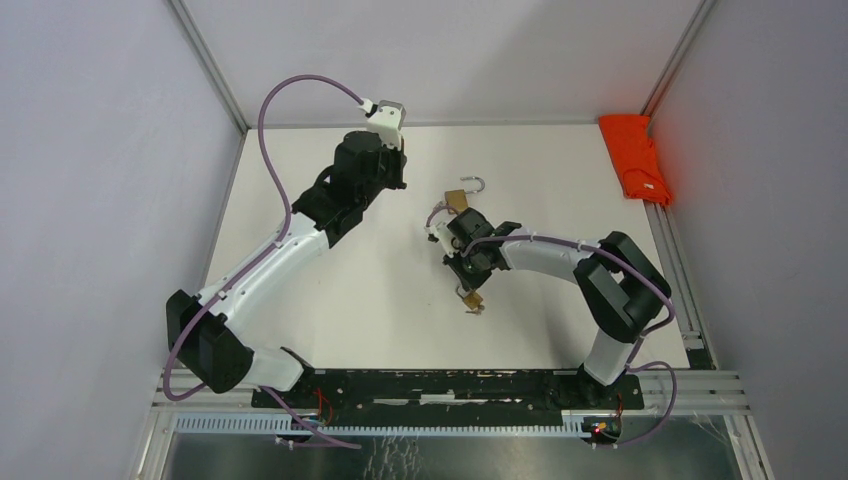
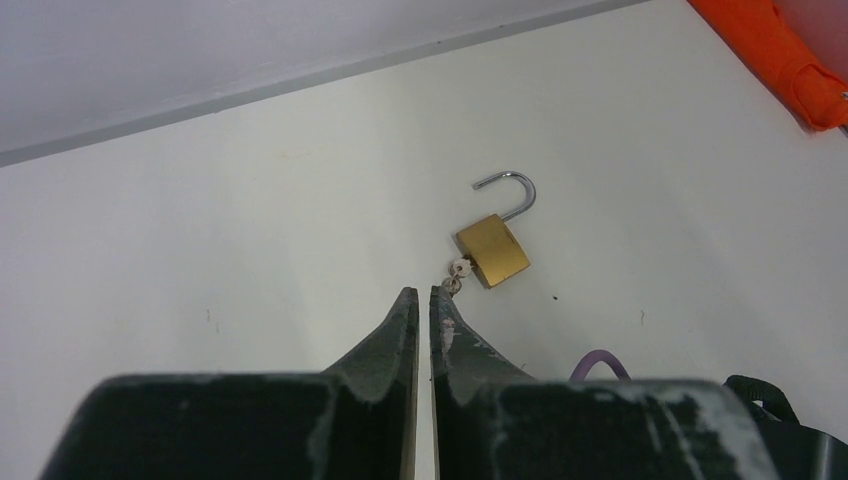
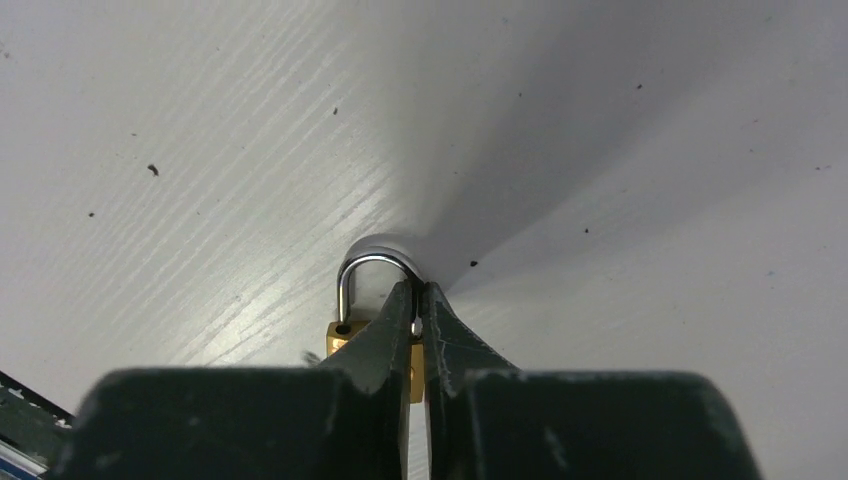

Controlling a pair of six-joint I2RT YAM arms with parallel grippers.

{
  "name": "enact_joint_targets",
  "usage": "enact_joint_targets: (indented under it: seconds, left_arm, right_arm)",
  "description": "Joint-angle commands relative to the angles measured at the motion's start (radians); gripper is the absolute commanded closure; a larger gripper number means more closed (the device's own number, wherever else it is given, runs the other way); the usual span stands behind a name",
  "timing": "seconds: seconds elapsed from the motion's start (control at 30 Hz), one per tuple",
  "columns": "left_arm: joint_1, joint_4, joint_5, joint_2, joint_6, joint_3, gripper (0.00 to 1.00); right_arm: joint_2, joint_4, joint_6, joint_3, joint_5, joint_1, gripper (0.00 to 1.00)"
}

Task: Unlock with the key
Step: Adjust the lock at the center of the board.

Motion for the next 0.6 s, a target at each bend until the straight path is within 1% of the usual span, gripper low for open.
enact_joint_targets:
  seconds: [0.0, 0.17, 0.37, 0.57]
  left_arm:
    - [0.004, 0.034, -0.031, -0.036, 0.003, -0.004, 0.88]
    - [0.003, 0.037, -0.029, -0.035, 0.003, -0.005, 0.88]
    - [0.003, 0.037, -0.031, -0.034, 0.003, -0.004, 0.88]
    - [0.004, 0.041, -0.029, -0.034, 0.0, -0.005, 0.88]
  right_arm:
    - [0.051, -0.015, -0.02, 0.001, 0.048, 0.012, 0.99]
    - [0.006, -0.012, -0.023, 0.024, 0.096, 0.013, 1.0]
    - [-0.056, -0.07, -0.024, 0.109, 0.191, 0.037, 1.0]
    - [-0.108, -0.086, -0.028, 0.156, 0.197, 0.062, 1.0]
